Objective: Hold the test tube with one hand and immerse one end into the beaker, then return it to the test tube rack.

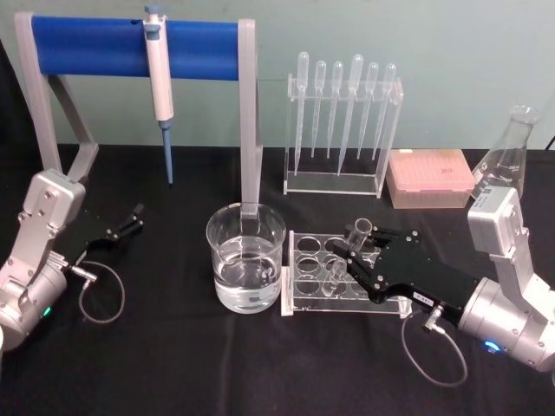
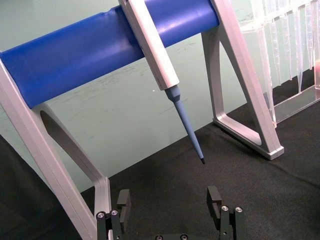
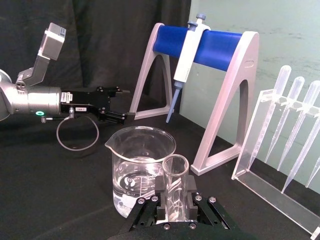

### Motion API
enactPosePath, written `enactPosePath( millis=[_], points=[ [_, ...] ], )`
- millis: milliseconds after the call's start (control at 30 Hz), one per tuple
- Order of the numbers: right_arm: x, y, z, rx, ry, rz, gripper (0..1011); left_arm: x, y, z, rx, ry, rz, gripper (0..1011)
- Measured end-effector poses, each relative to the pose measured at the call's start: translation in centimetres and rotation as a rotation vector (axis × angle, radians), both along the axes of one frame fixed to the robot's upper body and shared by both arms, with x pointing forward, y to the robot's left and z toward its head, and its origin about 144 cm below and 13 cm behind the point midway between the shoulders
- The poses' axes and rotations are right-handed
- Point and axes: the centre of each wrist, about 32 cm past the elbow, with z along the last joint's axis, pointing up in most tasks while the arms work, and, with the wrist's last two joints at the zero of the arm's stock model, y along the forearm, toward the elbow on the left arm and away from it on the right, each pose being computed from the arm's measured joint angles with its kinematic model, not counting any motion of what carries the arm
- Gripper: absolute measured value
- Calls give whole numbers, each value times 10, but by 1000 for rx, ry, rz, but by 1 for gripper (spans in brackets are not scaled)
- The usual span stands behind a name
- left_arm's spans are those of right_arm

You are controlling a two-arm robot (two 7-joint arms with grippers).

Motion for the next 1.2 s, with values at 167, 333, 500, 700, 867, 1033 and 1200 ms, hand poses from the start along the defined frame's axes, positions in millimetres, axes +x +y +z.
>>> enactPosePath(
  millis=[167, 333, 500, 700, 867, 1033, 1200],
  points=[
    [0, -2, 1, -4, -3, -14, 225, 0, 0, 0, 0, 0, 0, 1000],
    [4, -8, 11, -16, -5, -24, 225, 0, 0, 0, 0, 0, 0, 1000],
    [11, -13, 29, -44, 5, -9, 225, 0, 0, 0, 0, 0, 0, 1000],
    [22, -20, 62, 0, 76, 39, 225, 0, 0, 0, 0, 0, 0, 1000],
    [24, -21, 82, 30, 106, 76, 225, 0, 0, 0, 0, 0, 0, 1000],
    [24, -21, 99, 25, 108, 98, 225, 0, 0, 0, 0, 0, 0, 1000],
    [28, -25, 119, -8, 104, 112, 225, 0, 0, 0, 0, 0, 0, 1000]
  ],
)
